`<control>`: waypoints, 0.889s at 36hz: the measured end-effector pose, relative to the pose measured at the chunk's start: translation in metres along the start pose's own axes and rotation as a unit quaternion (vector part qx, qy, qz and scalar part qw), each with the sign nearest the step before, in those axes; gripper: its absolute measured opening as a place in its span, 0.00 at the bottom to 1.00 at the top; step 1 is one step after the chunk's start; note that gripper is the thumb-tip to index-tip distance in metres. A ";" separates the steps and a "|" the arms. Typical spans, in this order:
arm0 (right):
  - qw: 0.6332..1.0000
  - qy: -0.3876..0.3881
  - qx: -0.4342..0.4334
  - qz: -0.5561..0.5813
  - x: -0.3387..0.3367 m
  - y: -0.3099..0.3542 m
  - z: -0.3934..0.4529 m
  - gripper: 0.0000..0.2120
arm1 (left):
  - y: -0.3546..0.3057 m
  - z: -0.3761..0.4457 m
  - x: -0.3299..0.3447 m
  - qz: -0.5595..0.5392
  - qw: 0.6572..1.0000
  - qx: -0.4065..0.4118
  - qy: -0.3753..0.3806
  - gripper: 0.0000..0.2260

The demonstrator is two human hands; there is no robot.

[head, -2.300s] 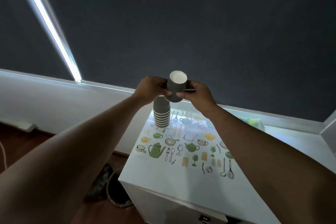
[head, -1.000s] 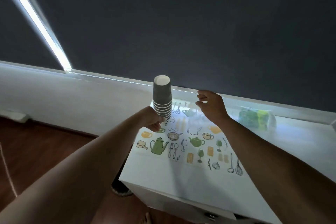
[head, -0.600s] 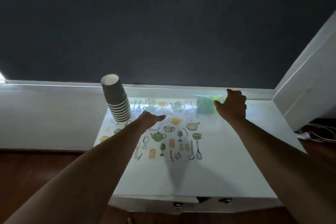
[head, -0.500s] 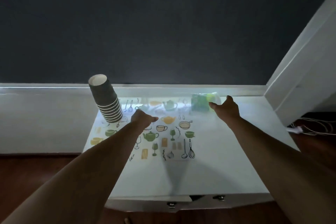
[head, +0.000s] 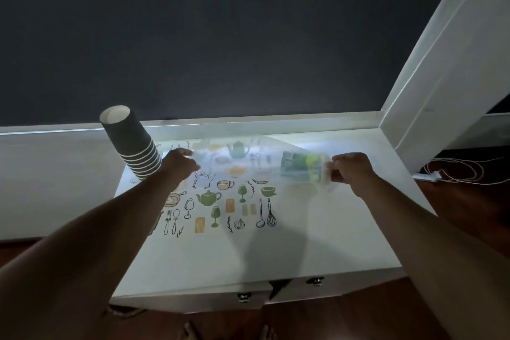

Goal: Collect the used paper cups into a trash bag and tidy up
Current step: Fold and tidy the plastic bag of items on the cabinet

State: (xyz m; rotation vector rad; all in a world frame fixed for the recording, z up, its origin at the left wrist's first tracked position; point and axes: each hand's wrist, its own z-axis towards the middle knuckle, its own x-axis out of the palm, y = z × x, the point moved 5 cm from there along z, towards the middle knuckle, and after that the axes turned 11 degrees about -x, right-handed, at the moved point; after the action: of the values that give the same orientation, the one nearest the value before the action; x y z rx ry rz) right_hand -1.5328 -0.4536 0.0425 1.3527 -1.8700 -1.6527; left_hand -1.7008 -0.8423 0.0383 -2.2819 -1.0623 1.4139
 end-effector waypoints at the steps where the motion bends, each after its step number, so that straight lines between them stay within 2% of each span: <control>1: 1.000 -0.006 0.005 0.026 -0.001 -0.003 -0.003 0.07 | 0.001 -0.002 0.003 -0.038 0.999 -0.021 0.003 0.18; 3: 0.996 -0.025 0.017 0.086 -0.001 -0.008 -0.012 0.04 | 0.006 -0.010 0.017 -0.150 0.983 -0.097 0.039 0.15; 6: 0.988 -0.018 0.040 0.145 0.005 -0.014 -0.024 0.08 | 0.014 -0.031 0.053 -0.287 0.924 -0.202 0.150 0.25; 8: 0.982 0.001 0.058 0.178 0.012 -0.016 -0.033 0.14 | 0.013 -0.045 0.078 -0.318 0.899 -0.213 0.213 0.32; 10: 0.978 0.029 0.076 0.194 0.020 -0.019 -0.043 0.20 | 0.005 -0.057 0.099 -0.336 0.887 -0.199 0.248 0.33; 13: 0.975 0.100 0.094 0.176 0.029 -0.026 -0.055 0.37 | -0.005 -0.067 0.115 -0.343 0.899 -0.176 0.209 0.20; 15: 0.978 0.140 0.093 0.123 0.029 -0.029 -0.060 0.39 | -0.009 -0.070 0.121 -0.334 0.910 -0.172 0.175 0.06; 17: 0.990 0.126 0.060 0.004 0.024 -0.025 -0.057 0.36 | -0.011 -0.071 0.122 -0.320 0.920 -0.157 0.161 0.09; 20: 0.983 0.034 -0.026 -0.179 0.017 -0.010 -0.046 0.32 | -0.012 -0.073 0.117 -0.307 0.927 -0.120 0.180 0.09; 22: 0.982 0.041 -0.052 -0.176 0.026 -0.005 -0.040 0.31 | -0.010 -0.074 0.114 -0.304 0.924 -0.093 0.213 0.05; 25: 0.982 0.130 -0.056 -0.125 0.056 -0.002 -0.043 0.33 | -0.003 -0.074 0.108 -0.247 0.930 -0.056 0.265 0.01; 28: 0.976 0.197 -0.036 -0.090 0.086 -0.002 -0.054 0.34 | 0.003 -0.076 0.101 -0.177 0.935 -0.015 0.306 0.05; 30: 0.970 0.233 -0.026 -0.059 0.102 -0.003 -0.061 0.31 | 0.008 -0.076 0.097 -0.156 0.934 -0.005 0.320 0.05; 32: 0.966 0.252 -0.030 -0.040 0.113 -0.004 -0.066 0.22 | 0.012 -0.076 0.094 -0.144 0.936 0.002 0.321 0.04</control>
State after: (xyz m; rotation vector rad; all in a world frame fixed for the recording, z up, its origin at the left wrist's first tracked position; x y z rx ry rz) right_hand -1.5404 -0.5822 0.0193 1.6504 -1.4723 -1.2286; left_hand -1.6061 -0.7737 0.0066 -2.2144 -1.0916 0.4899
